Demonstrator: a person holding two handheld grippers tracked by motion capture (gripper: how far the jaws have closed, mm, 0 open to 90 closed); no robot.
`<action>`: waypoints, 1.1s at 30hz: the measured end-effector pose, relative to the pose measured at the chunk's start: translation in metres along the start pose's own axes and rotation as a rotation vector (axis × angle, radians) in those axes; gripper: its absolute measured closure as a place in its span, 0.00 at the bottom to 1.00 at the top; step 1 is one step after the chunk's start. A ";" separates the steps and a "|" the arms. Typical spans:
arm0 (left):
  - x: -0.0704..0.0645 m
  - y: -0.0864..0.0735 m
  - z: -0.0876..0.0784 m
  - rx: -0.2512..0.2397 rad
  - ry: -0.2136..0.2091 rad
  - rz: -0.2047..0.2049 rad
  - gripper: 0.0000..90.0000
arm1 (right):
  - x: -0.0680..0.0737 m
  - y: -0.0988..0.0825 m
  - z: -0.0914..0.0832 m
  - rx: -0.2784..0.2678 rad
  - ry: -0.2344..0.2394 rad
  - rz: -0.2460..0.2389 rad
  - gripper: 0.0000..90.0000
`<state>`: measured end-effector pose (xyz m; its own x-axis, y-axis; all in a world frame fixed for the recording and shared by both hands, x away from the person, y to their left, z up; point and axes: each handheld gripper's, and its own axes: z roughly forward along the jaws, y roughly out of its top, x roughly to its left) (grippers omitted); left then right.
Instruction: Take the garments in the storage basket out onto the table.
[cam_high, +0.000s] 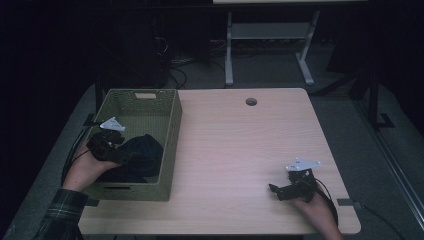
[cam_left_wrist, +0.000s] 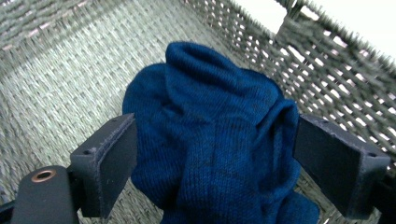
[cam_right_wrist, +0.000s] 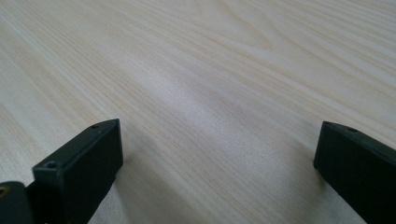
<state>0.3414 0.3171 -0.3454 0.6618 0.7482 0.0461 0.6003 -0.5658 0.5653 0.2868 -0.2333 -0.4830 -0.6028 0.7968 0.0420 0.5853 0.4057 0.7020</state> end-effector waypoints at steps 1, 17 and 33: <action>0.001 -0.001 0.001 0.003 0.001 0.000 0.15 | 0.000 0.000 0.000 0.000 0.000 0.000 0.01; 0.006 -0.014 0.024 0.090 -0.013 -0.004 0.16 | 0.000 0.000 0.000 0.000 0.000 0.001 0.01; 0.011 -0.012 0.034 0.154 -0.072 0.026 0.55 | 0.000 0.000 0.000 0.000 0.000 0.000 0.01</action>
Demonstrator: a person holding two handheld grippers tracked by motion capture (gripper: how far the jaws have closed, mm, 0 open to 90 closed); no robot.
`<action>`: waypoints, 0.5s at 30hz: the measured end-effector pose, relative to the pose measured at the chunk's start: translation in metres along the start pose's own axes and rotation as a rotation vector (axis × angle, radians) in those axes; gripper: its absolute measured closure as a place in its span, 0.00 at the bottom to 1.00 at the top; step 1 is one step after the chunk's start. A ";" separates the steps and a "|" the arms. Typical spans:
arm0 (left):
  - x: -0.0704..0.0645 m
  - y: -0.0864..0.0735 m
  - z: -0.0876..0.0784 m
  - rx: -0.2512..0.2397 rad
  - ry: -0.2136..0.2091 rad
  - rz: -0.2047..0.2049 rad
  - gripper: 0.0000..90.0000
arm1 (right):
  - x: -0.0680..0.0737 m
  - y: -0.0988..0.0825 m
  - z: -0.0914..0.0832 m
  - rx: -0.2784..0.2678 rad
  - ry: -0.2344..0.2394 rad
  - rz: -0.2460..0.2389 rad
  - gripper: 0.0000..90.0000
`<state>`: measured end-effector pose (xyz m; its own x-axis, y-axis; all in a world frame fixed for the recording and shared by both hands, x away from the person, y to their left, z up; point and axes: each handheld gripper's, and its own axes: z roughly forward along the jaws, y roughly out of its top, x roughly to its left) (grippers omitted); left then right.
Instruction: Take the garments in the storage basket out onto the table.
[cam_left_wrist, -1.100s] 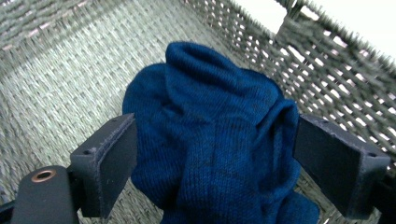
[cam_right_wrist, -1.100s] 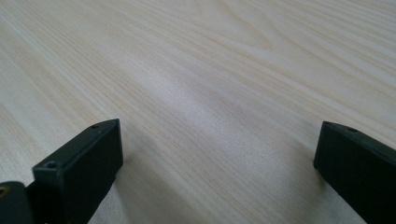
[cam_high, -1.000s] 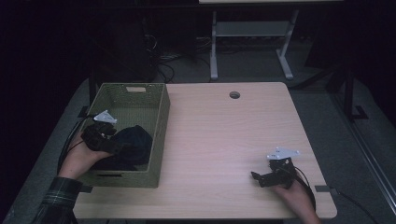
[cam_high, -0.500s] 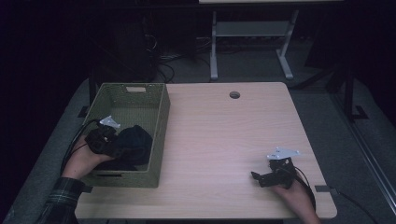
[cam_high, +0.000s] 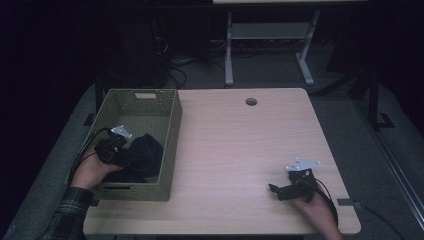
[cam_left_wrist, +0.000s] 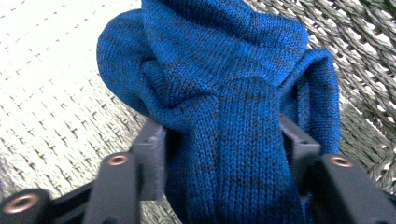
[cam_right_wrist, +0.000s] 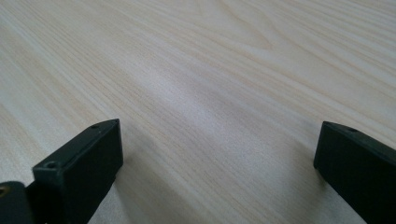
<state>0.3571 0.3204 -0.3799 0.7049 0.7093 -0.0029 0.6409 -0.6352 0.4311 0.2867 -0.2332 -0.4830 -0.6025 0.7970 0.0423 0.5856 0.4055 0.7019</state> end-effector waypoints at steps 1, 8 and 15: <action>0.000 0.000 0.000 0.000 -0.009 -0.003 0.61 | 0.000 0.000 0.000 0.000 0.000 0.000 0.01; 0.003 0.001 -0.001 0.020 -0.026 -0.030 0.74 | 0.000 0.000 0.000 0.000 0.000 0.000 0.01; 0.003 0.006 -0.009 0.017 -0.039 -0.047 0.76 | 0.000 0.000 0.000 0.000 0.000 0.000 0.01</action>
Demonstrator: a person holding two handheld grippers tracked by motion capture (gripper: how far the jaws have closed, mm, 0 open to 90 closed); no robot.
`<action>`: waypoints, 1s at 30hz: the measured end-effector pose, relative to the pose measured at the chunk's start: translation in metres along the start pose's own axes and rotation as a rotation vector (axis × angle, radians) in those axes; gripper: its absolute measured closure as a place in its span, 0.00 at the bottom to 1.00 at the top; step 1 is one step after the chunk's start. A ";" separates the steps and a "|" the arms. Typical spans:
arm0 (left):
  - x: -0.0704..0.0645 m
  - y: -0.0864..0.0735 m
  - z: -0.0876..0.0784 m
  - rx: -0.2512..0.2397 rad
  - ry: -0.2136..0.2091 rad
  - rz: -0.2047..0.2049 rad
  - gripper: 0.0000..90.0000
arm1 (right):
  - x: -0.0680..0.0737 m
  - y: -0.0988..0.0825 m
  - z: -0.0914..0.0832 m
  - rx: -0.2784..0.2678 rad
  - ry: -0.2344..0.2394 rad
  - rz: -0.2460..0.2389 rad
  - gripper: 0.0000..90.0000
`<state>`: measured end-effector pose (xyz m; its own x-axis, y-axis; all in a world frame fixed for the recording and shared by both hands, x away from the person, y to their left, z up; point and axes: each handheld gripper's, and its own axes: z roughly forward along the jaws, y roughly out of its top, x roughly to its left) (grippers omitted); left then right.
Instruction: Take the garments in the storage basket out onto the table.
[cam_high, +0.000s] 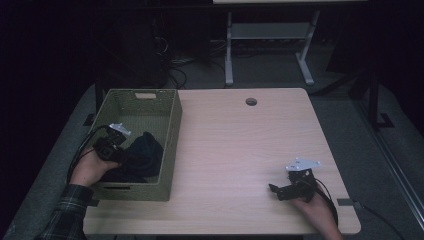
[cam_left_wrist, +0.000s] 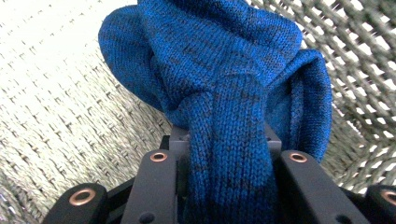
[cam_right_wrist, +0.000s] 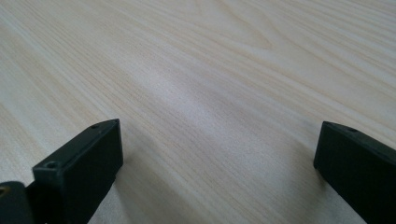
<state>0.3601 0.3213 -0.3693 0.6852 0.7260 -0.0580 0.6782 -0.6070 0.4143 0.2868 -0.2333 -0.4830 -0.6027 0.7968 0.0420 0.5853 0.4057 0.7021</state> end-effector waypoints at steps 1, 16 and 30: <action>0.000 0.000 0.000 0.000 0.000 0.000 0.76 | 0.000 0.000 0.000 0.001 0.000 0.001 0.01; -0.002 0.014 -0.025 -0.039 -0.001 -0.009 0.78 | 0.000 0.000 0.000 0.001 0.000 0.001 0.01; 0.001 0.032 -0.064 -0.098 0.041 -0.003 0.79 | 0.000 0.000 0.000 0.000 0.000 0.000 0.01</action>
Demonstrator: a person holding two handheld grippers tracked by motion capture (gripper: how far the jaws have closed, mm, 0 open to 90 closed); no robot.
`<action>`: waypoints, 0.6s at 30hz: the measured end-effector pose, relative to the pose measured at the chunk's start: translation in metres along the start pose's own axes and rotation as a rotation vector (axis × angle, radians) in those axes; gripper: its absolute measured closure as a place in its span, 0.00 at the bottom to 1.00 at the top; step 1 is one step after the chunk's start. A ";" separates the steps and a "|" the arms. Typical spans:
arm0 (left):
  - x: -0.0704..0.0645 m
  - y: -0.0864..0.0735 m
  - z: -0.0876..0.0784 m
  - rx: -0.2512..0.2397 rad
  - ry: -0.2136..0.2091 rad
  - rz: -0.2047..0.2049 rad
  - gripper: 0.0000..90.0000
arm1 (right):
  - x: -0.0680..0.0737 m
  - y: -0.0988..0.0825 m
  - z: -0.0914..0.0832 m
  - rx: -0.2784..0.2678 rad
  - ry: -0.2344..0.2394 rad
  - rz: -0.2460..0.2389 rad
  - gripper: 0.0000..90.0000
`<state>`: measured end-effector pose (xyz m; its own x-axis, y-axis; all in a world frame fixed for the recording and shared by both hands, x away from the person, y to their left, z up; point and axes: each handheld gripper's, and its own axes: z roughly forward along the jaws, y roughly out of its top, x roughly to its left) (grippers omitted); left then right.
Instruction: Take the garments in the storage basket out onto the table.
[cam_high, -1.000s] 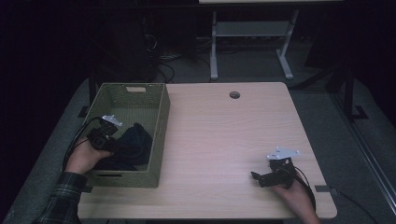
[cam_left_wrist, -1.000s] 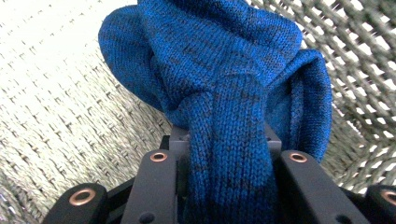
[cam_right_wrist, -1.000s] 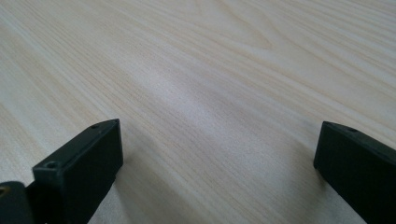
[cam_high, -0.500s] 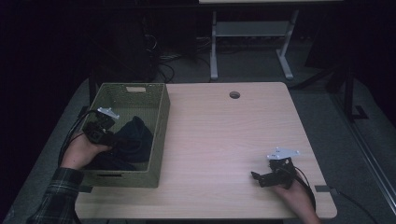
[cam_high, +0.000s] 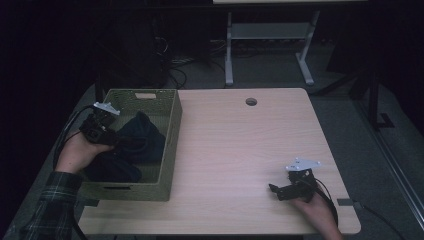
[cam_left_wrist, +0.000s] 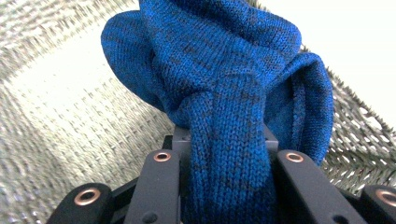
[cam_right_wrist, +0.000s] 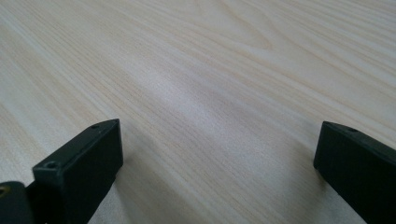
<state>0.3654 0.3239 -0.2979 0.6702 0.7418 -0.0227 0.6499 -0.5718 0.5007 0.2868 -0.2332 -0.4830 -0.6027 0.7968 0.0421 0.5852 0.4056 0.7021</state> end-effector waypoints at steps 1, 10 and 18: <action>0.000 0.001 -0.002 -0.004 0.002 -0.001 0.79 | 0.000 0.000 0.000 0.000 0.000 0.000 0.01; 0.003 0.016 -0.022 -0.016 0.022 0.017 0.80 | 0.000 0.000 0.000 -0.001 0.000 0.000 0.01; 0.001 0.030 -0.041 -0.052 0.033 0.031 0.80 | 0.000 0.000 0.000 -0.001 0.000 -0.001 0.01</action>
<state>0.3706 0.3220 -0.2477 0.6768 0.7359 0.0211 0.6092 -0.5760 0.5451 0.2868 -0.2333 -0.4831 -0.6029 0.7967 0.0415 0.5845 0.4057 0.7026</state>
